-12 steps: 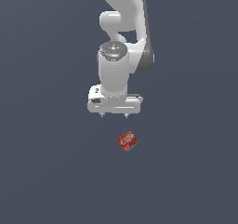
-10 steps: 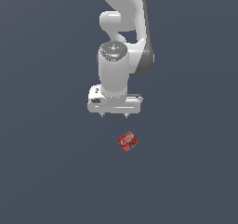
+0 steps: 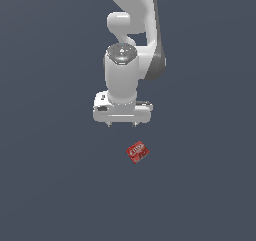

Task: Pick up the object and move it to a goal position.

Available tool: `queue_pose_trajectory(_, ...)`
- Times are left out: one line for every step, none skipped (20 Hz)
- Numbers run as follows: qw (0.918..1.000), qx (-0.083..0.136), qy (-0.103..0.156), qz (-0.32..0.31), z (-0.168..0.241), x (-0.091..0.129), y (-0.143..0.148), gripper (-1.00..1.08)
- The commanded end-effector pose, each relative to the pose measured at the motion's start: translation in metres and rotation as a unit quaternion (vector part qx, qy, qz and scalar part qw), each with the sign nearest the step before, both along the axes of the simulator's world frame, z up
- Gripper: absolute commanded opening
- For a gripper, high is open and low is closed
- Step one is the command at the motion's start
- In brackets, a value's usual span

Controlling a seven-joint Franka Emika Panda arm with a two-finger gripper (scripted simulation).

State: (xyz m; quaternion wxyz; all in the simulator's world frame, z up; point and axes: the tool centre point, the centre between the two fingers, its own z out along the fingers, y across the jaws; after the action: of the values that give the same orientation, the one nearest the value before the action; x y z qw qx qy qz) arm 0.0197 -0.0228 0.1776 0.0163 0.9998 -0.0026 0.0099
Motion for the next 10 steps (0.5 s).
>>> queue_pose_trajectory(1.0, 0.0, 0.0, 0.0, 0.0001, 0.0002, -0.0002, 1.0)
queue_pose_trajectory(1.0, 0.0, 0.0, -0.001, -0.0002, 0.0002, 0.0, 1.0)
queue_pose_trajectory(1.0, 0.0, 0.0, -0.002, -0.0005, 0.0004, 0.0003, 1.0)
queue_pose_trajectory(1.0, 0.0, 0.0, -0.005, -0.001, 0.0008, 0.0005, 1.0)
queue_pose_trajectory(1.0, 0.0, 0.0, -0.008, -0.0016, 0.0012, 0.001, 1.0)
queue_pose_trajectory(0.9999, 0.001, 0.0, -0.011, -0.0024, 0.0017, 0.0014, 1.0)
queue_pose_trajectory(0.9999, 0.001, 0.0, -0.016, -0.0033, 0.0022, 0.002, 1.0)
queue_pose_trajectory(0.9998, 0.002, 0.0, -0.02, -0.0044, 0.0029, 0.0027, 1.0)
queue_pose_trajectory(0.9997, 0.002, 0.0, -0.026, -0.0056, 0.0035, 0.0034, 1.0)
queue_pose_trajectory(0.9995, 0.002, 0.0, -0.032, -0.0069, 0.0043, 0.0042, 1.0)
